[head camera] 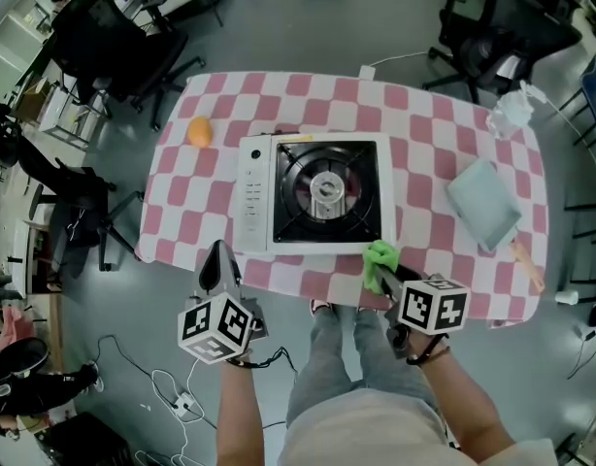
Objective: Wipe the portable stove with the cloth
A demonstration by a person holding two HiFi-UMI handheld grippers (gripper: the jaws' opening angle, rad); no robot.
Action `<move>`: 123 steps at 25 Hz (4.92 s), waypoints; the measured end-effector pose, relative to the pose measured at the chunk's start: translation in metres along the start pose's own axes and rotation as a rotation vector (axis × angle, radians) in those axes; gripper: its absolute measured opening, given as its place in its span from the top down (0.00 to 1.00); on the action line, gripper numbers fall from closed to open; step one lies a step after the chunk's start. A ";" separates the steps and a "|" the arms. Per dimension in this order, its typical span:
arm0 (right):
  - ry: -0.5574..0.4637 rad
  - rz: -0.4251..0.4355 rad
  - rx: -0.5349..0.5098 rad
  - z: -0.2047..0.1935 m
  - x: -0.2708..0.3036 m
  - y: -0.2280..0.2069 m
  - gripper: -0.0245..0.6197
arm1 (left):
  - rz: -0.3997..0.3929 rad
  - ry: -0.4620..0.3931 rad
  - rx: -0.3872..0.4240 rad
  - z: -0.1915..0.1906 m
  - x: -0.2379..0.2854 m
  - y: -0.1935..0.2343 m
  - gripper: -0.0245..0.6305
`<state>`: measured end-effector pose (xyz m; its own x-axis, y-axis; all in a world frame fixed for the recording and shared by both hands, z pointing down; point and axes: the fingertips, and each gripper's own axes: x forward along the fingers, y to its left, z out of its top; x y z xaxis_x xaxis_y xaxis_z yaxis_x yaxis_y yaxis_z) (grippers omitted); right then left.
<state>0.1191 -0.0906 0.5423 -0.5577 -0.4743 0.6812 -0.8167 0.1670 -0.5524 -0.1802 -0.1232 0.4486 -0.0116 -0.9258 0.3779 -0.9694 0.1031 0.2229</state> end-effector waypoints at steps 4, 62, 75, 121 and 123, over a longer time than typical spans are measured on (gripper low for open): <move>-0.003 -0.012 0.014 0.004 -0.009 -0.010 0.84 | -0.004 -0.003 0.004 0.005 0.000 -0.008 0.96; 0.127 0.030 -1.009 0.049 -0.008 -0.026 0.84 | 0.044 -0.024 0.017 0.021 -0.005 -0.001 0.96; 0.154 -0.011 -0.999 0.082 0.010 -0.034 0.84 | 0.074 -0.026 -0.003 0.029 0.014 0.013 0.96; 0.120 -0.108 -0.978 0.194 0.072 -0.067 0.84 | 0.202 -0.014 -0.043 0.025 0.033 0.046 0.96; 0.116 -0.111 -0.981 0.198 0.074 -0.067 0.84 | 0.209 -0.014 -0.045 0.025 0.032 0.049 0.96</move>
<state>0.1621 -0.3085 0.5345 -0.4394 -0.4518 0.7764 -0.5969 0.7928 0.1235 -0.2337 -0.1570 0.4495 -0.2148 -0.8874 0.4080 -0.9335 0.3093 0.1813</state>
